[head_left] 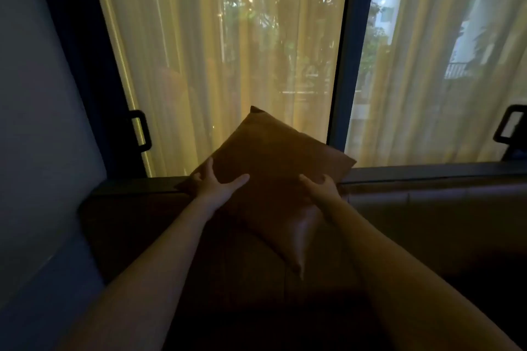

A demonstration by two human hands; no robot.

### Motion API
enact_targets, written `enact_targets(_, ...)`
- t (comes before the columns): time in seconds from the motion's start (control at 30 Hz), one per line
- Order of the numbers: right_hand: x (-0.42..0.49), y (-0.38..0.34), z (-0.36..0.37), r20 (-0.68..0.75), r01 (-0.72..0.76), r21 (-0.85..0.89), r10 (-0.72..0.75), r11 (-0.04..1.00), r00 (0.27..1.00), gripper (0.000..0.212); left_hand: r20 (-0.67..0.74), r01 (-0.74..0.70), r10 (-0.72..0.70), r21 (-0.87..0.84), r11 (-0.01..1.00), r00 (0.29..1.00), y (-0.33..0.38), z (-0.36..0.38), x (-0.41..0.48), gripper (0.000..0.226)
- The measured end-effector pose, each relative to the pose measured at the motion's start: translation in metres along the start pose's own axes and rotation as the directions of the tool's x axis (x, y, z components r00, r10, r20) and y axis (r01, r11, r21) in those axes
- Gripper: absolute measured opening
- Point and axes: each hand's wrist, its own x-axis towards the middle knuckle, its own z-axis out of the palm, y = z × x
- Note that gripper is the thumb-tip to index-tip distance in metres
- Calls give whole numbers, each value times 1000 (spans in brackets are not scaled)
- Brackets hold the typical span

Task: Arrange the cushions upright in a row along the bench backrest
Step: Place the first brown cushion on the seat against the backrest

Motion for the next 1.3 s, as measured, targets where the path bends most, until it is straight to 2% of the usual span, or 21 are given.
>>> enact_targets(0.07, 16, 13, 1, -4, -30, 20, 30, 999, 1000, 112, -6, 103, -103, -49, 994, 995, -5, 9, 9, 124)
enact_targets(0.17, 48, 41, 5, 1, -98, 103, 98, 990, 995, 130, 84, 240, -228, -204, 949, 970, -20, 26, 24, 140)
enact_targets(0.37, 54, 57, 5, -74, -190, 177, 206, 966, 976, 121, 16, 332, -346, -322, 887, 938, -32, 53, 45, 149)
enact_targets(0.57, 72, 78, 6, -23, -155, 329, 172, 932, 985, 149, -5, 398, -458, -484, 779, 889, -52, 60, 56, 152)
enact_targets(0.7, 69, 90, 4, -58, -136, 354, 167, 925, 984, 122, 146, 477, -479, -532, 699, 865, -62, 65, 52, 150)
enact_targets(0.9, 56, 87, -6, -116, -50, 307, 90, 951, 989, 95, 26, 381, -471, -629, 678, 882, -63, 71, 38, 127)
enact_targets(1.2, -24, 105, 1, -143, -8, 330, 58, 944, 988, 91, 24, 368, -475, -669, 646, 880, -87, 48, -28, 131)
enact_targets(1.3, -60, 124, 12, -122, -46, 396, 103, 917, 987, 92, 27, 377, -478, -655, 655, 878, -108, 33, -55, 128)
